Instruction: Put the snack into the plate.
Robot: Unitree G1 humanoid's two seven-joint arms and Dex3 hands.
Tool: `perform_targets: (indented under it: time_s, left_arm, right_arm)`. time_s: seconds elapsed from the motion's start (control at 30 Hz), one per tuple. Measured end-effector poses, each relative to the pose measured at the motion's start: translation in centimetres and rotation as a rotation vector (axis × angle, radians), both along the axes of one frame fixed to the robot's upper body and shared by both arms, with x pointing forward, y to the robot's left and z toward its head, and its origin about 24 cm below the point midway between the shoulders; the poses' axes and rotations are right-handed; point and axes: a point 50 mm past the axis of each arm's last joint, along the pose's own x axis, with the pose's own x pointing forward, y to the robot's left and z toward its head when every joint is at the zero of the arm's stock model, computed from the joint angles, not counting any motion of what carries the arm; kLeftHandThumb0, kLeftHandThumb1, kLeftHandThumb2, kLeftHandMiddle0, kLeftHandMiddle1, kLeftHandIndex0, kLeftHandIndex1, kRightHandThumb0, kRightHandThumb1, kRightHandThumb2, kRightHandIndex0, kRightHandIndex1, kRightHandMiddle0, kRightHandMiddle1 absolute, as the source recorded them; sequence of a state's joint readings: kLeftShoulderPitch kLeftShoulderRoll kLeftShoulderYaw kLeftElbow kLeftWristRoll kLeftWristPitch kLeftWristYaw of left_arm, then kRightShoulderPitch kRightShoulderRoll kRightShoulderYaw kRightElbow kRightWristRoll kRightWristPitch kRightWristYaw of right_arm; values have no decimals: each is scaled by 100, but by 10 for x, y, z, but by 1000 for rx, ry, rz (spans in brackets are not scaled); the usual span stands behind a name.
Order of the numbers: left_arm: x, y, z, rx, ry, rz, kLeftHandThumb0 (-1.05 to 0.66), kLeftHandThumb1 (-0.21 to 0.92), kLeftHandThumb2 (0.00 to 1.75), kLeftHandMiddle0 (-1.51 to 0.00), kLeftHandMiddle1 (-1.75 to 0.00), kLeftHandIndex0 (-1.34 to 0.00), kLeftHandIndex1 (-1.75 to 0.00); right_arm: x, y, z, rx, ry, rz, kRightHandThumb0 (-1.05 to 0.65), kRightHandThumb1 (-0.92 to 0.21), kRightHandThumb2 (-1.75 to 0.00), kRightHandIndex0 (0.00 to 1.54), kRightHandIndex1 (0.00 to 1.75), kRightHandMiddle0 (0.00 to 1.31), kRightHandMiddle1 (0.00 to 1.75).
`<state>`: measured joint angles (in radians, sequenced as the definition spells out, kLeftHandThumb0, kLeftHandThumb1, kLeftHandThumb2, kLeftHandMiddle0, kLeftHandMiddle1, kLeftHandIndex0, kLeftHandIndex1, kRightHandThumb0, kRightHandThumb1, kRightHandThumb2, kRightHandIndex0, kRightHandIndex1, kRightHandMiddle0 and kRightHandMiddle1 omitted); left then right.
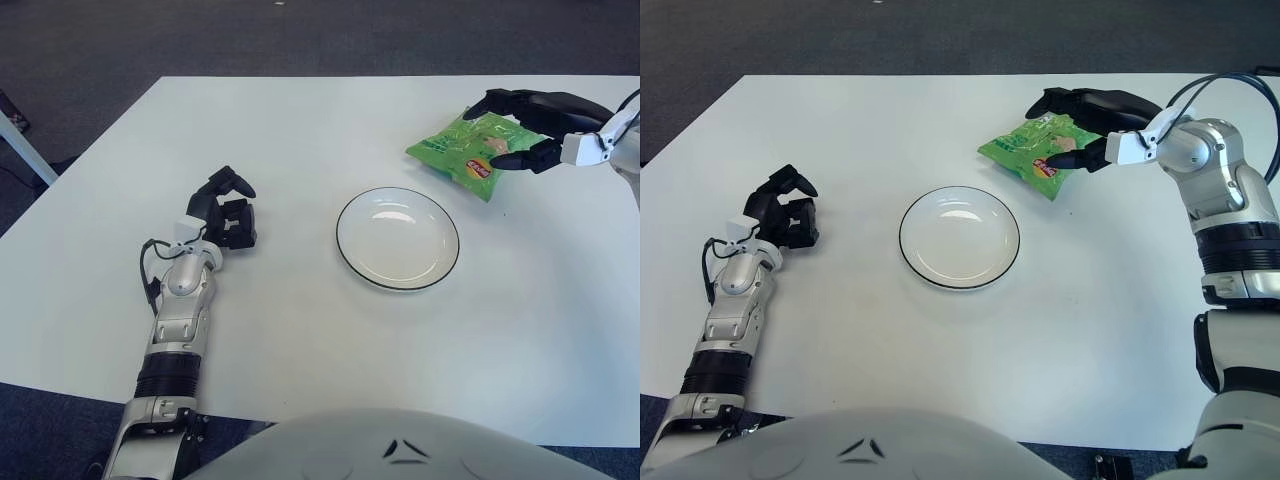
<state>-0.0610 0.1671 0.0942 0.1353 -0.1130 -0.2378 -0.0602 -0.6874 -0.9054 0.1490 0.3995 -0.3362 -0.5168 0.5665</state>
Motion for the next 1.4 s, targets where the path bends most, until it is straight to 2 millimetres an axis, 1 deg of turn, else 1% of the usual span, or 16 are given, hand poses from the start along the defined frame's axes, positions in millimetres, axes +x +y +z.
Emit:
perform_targets:
  time_s: [0.37,0.4,0.47,0.6,0.77,0.93,1.2,1.4]
  left_arm:
    - [2,0,1,0,-16,-1,-50,27,137,-131,-175,-65,-175]
    - [2,0,1,0,-16,-1,-50,27,137,-131,-175,-65,-175]
    - [2,1,1,3,-18,0,-49,27,137,-131,-175,-65,-175]
    - [3,0,6,7,-37,-3,-49,28,136,-130,-175,-64,-175]
    - [3,0,6,5,-43,-3,-49,28,136,-130,-175,-64,-175]
    - [3,-1,6,2,-43,-6,-49,29,135,-130,-175,-64,-175]
    - [3,0,5,2,-40,-8,-50,27,137,-131,-175,-65,-175]
    - [2,2,4,2,-35,-1,-50,27,137,-131,-175,-65,-175]
  right_arm:
    - [0,0,0,1,0,-1,-69,-92,-67,13,36,0,85]
    - [1,-1,0,5,0,-7,-71,-92,-65,11,35,0,86]
    - [10,-6,-2,43,-30,-69,-77,-92,-58,7,34,0,89]
    - [30,-17,-4,103,-84,-219,-81,-92,-57,3,32,0,88]
    - [50,-19,-6,138,-142,-330,-82,-92,-67,1,29,0,82]
    - [60,-15,-16,133,-160,-373,-83,-92,-78,1,26,0,76]
    - [65,-12,-43,74,-194,-431,-90,-92,-97,3,26,0,75]
    - [67,-6,-56,61,-217,-438,-96,-92,-102,4,27,0,75]
